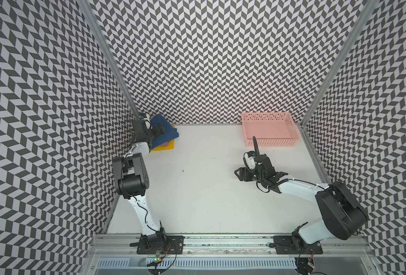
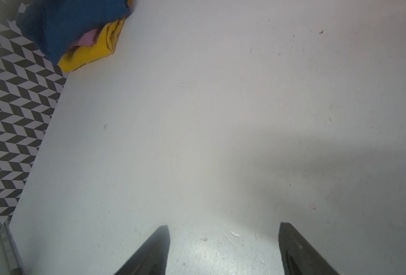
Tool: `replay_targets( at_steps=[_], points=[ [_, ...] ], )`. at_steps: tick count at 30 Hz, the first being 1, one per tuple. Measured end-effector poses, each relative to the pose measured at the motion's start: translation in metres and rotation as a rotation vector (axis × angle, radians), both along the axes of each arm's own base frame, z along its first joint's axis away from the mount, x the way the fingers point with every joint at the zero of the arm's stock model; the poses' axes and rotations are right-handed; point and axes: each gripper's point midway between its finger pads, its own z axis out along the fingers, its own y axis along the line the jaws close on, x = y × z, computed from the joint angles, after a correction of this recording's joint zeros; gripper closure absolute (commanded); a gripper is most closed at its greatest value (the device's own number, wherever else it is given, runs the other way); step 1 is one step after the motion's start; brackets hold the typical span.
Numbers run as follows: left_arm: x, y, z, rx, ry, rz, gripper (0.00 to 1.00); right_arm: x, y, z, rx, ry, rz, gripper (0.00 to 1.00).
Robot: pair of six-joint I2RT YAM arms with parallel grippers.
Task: Fold and stack t-shirts
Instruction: Smooth out the T-shirt.
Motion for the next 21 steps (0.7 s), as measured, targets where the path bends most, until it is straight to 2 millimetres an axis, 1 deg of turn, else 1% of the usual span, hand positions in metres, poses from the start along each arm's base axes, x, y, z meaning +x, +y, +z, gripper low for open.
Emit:
replay_targets(
  at_steps=[3,5,10,14,17,21],
  points=[
    [0.010,0.004,-0.009,0.006,0.015,0.010,0.10,0.000,0.000,-0.002,-0.005,0.008,0.000,0.26],
    [0.015,0.011,-0.020,0.019,0.050,0.039,0.10,0.001,0.000,-0.002,-0.005,0.007,-0.001,0.26],
    [0.013,0.026,-0.047,0.035,0.126,0.092,0.09,0.002,0.001,-0.004,-0.008,0.013,0.000,0.27],
    [0.017,0.038,-0.062,0.030,0.170,0.107,0.09,0.001,0.000,-0.006,-0.012,0.019,-0.001,0.27],
    [0.015,0.045,-0.071,0.030,0.186,0.115,0.09,0.001,0.000,-0.006,-0.013,0.020,-0.001,0.27],
    [0.015,0.046,-0.071,0.026,0.185,0.095,0.09,0.000,0.000,-0.008,-0.018,0.026,-0.002,0.27]
  ],
)
